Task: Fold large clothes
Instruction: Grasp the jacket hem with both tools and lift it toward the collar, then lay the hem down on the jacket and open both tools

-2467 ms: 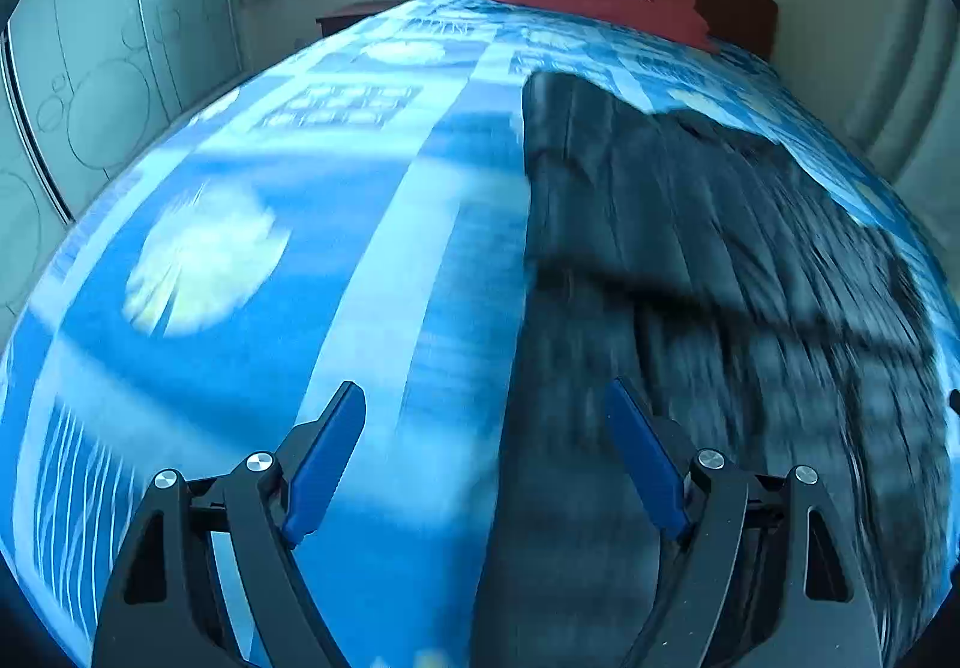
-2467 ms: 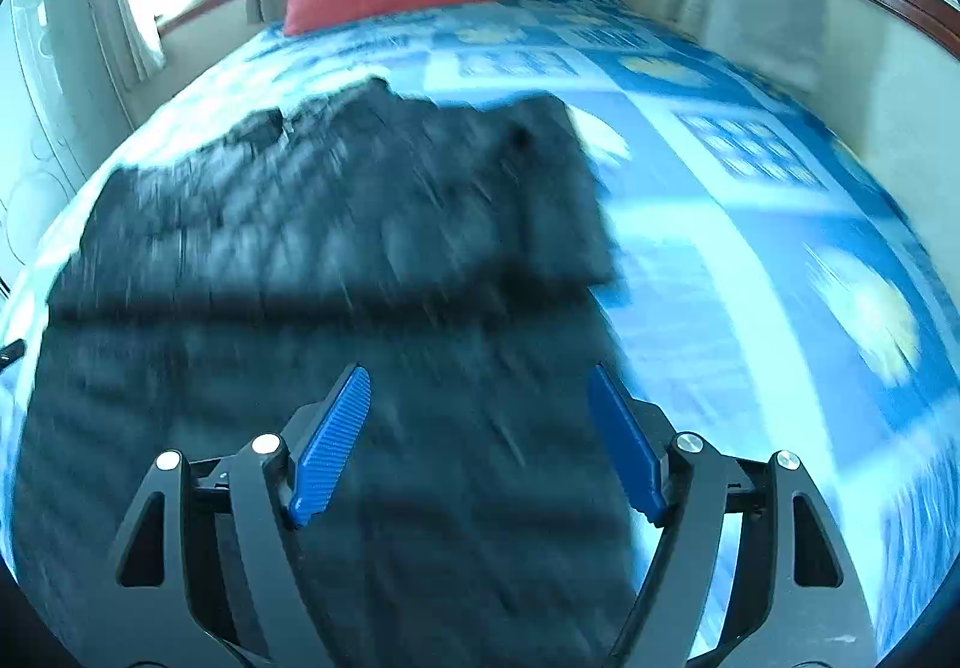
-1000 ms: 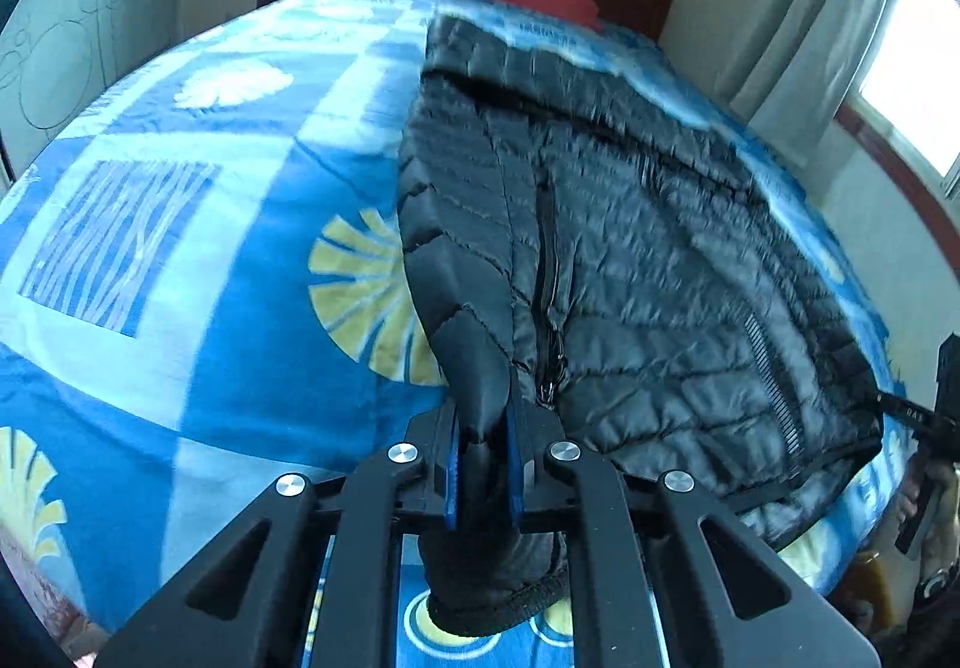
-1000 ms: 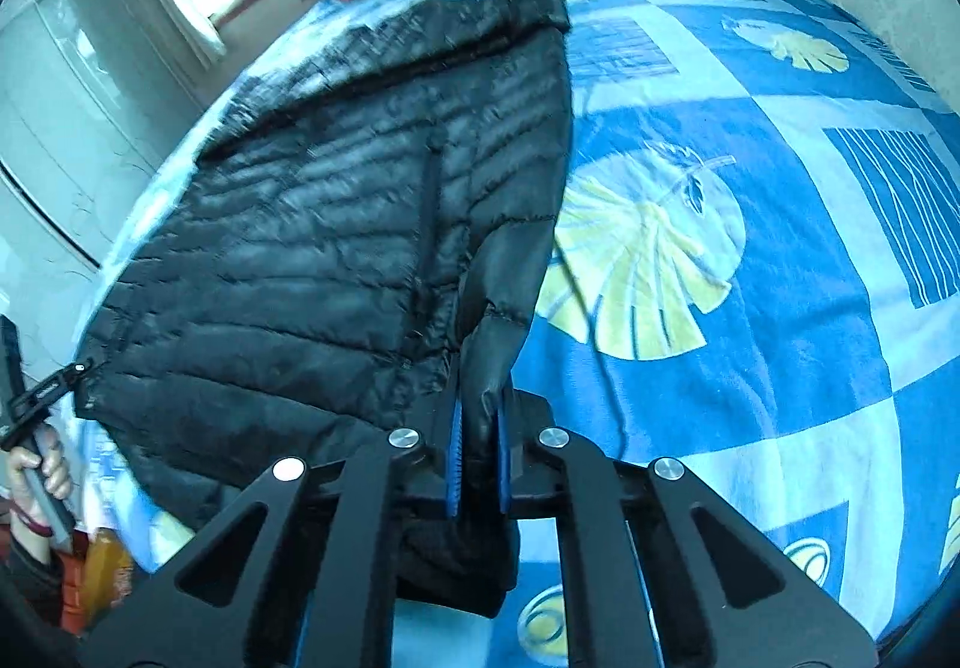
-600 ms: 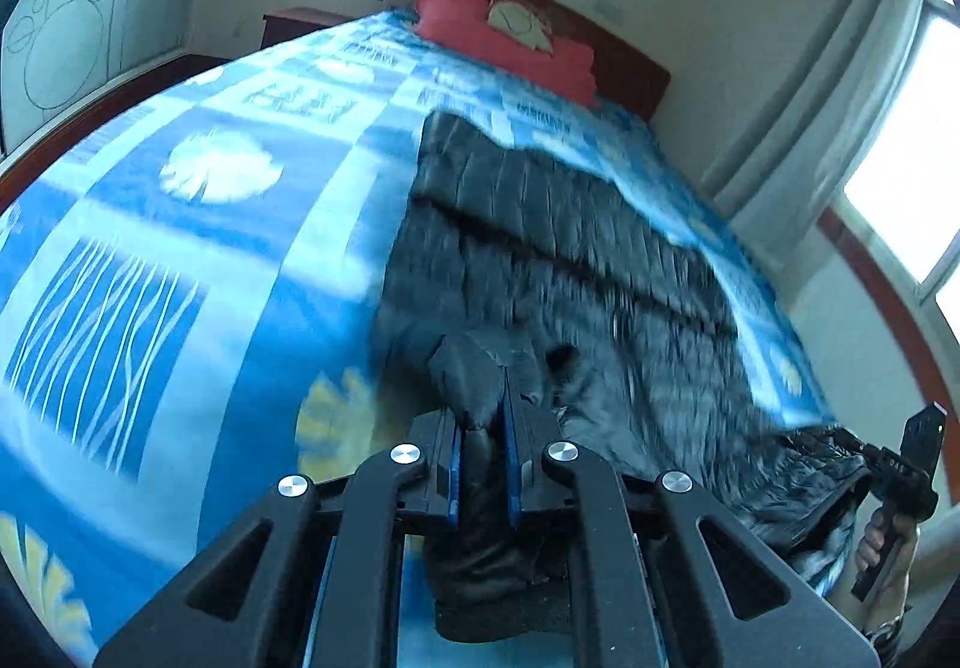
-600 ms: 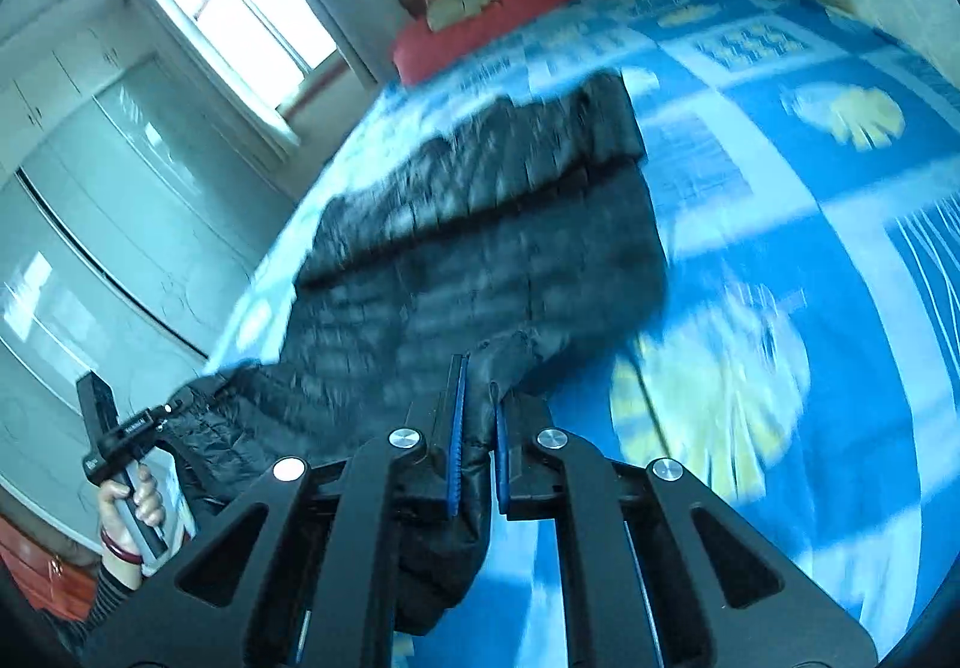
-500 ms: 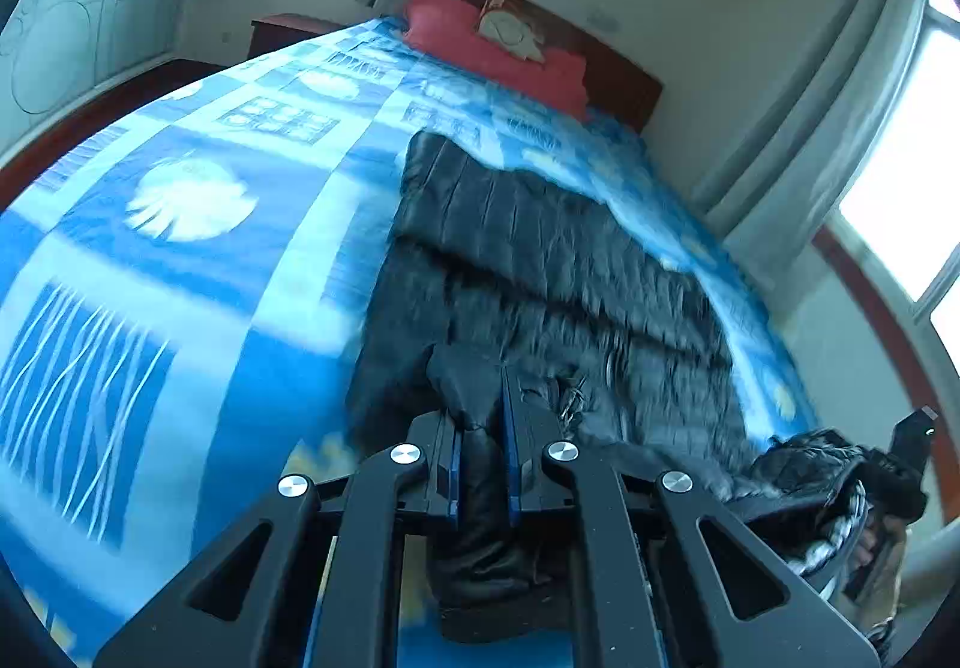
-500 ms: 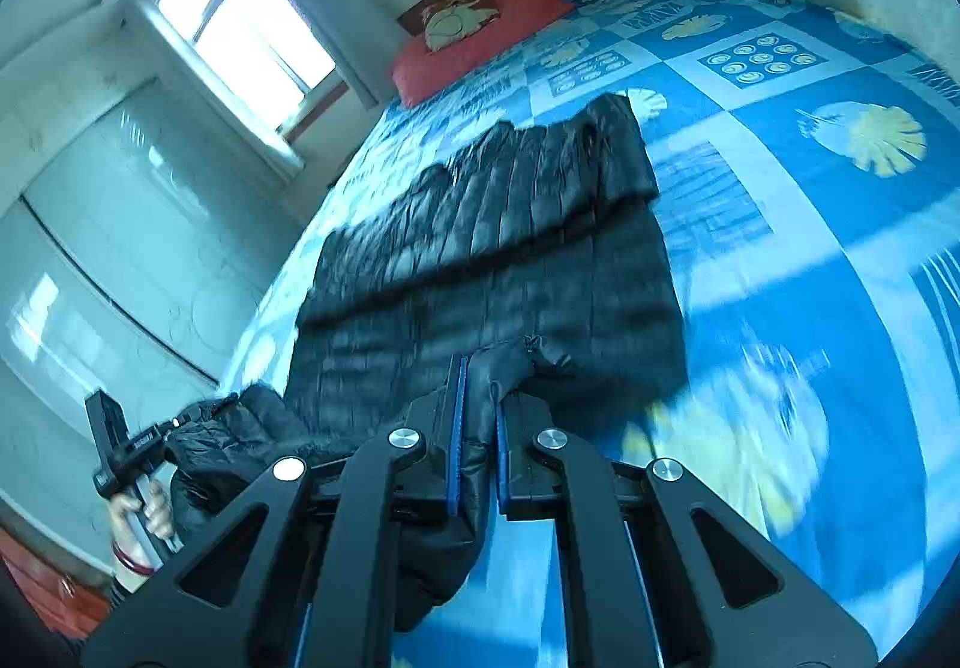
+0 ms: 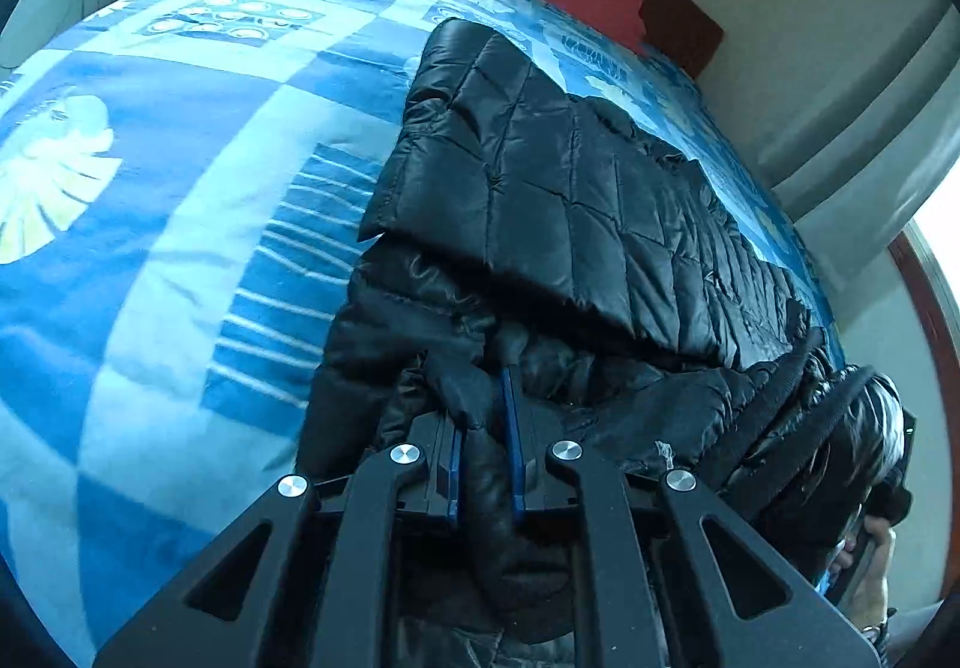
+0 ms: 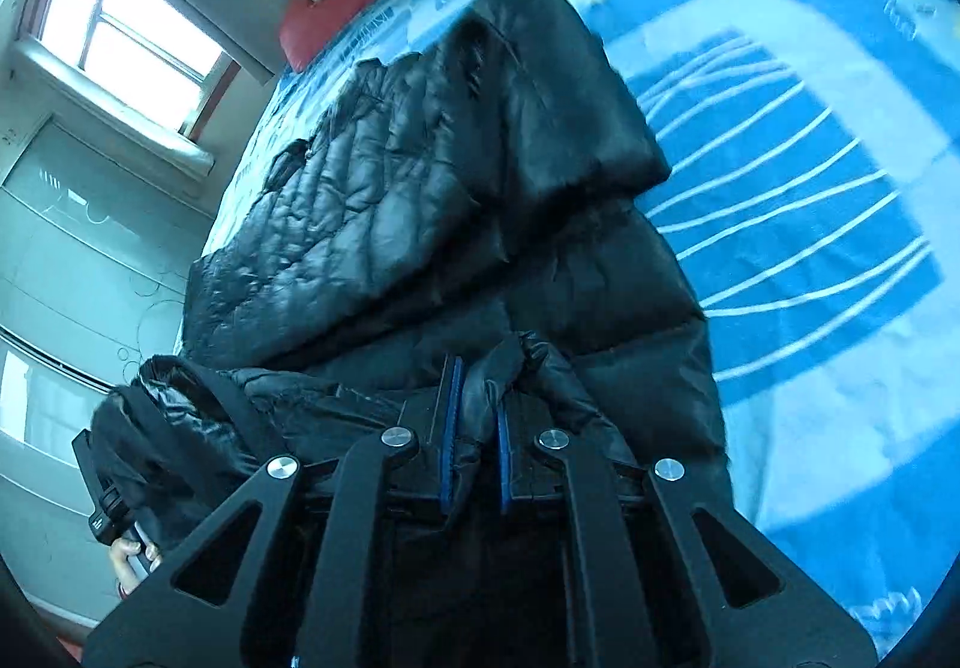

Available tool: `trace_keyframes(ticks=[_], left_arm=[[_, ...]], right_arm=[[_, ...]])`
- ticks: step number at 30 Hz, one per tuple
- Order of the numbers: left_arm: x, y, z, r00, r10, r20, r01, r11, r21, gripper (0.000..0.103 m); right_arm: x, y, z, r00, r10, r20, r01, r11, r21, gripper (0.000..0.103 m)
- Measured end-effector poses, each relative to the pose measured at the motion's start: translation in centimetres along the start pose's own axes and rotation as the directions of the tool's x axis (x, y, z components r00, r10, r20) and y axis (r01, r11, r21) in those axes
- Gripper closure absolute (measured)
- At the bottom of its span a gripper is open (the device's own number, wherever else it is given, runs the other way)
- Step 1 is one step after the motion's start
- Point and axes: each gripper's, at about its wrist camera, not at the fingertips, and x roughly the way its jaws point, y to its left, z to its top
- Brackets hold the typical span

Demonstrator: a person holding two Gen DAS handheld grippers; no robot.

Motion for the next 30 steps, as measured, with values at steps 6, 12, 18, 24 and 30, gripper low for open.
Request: trace_keyframes(ticks=[6,12,18,24,30], left_arm=[[-1.3,0.0,0.3,1.000,-0.018,0.001,0.018,1.000,0.022,0.087],[-4.1,0.4,1.3,0.993,-0.118,0.018,0.118,0.993,-0.013,0.074],[-5.9,1.7,1.4,0.983,-0.181,0.015,0.182,0.980,-0.086,0.066],[-7.4,3.2,1.5,0.972,-0.231,0.046,0.236,0.959,-0.160,0.057],[-9.4,5.0,1.8,0.988,-0.105,0.115,0.123,0.980,-0.156,0.036]], right_arm=[[-0.5,-0.3,0.1,1.000,0.019,-0.001,-0.019,1.000,0.005,0.094],[-1.6,-0.9,0.8,0.999,0.052,-0.003,-0.052,0.998,0.040,0.092],[-2.6,-0.9,1.5,0.997,0.071,0.006,-0.072,0.996,0.053,0.086],[-3.1,-0.5,1.8,0.997,0.072,0.008,-0.072,0.996,0.054,0.083],[-3.8,-0.8,1.7,0.998,0.067,0.021,-0.068,0.995,0.070,0.070]])
